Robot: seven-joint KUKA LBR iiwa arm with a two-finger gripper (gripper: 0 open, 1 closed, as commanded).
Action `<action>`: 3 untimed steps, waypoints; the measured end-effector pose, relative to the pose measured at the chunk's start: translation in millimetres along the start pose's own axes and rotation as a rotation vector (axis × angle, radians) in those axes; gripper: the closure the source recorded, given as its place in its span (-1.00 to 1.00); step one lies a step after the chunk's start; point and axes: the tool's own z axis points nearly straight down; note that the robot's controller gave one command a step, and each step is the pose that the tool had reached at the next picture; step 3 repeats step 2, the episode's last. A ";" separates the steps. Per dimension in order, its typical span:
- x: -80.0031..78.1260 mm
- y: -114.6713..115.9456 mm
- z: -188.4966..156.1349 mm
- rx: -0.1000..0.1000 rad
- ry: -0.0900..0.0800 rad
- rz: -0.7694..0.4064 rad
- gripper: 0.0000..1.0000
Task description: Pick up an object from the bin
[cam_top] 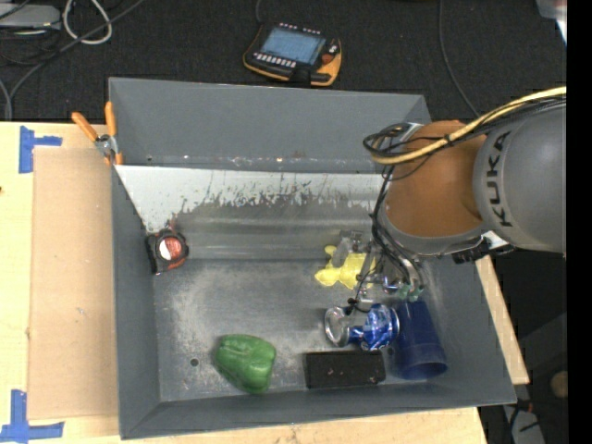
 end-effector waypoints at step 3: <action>-18.4 -45.6 79.4 -0.002 -0.004 -0.040 1.00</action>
Offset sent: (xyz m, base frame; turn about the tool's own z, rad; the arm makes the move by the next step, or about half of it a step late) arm 0.0133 -0.0468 -0.0793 -0.0427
